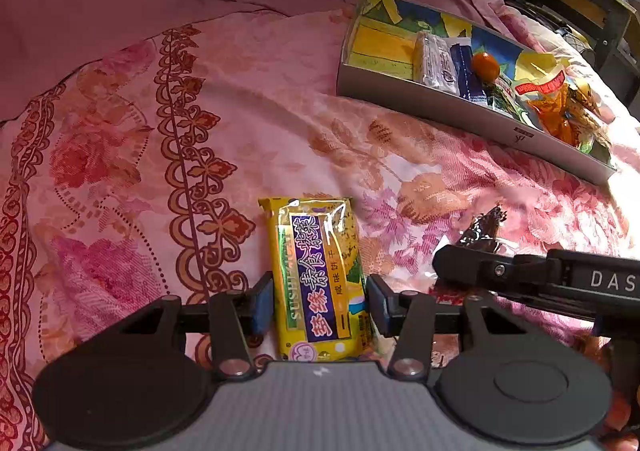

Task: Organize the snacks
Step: 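Carry the candy bar and dark candy over the tray with both tools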

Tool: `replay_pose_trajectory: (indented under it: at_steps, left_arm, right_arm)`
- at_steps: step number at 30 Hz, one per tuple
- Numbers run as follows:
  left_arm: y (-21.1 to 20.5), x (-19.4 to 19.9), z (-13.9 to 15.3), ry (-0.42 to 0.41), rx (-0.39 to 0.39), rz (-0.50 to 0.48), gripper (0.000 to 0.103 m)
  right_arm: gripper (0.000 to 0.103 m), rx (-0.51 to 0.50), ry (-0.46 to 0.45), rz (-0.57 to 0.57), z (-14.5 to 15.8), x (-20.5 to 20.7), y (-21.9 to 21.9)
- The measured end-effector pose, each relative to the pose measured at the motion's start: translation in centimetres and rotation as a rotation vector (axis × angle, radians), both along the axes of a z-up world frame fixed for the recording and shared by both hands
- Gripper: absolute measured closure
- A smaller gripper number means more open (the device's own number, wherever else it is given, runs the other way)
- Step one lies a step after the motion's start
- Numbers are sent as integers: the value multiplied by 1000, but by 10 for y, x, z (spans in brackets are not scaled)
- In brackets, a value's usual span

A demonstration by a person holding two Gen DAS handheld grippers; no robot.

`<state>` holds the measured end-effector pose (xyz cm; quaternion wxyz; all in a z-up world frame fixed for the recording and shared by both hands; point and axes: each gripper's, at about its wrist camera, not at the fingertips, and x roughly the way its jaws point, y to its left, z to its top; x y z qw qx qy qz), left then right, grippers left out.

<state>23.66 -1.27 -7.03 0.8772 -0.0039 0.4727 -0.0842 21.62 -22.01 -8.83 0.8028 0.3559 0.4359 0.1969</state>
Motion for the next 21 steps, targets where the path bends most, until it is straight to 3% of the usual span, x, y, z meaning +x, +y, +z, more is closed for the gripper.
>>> replay_pose_trajectory:
  at_steps: [21]
  left_arm:
    - [-26, -9, 26, -91, 25, -8, 51]
  right_arm:
    - [85, -58, -81, -56, 38, -21, -23]
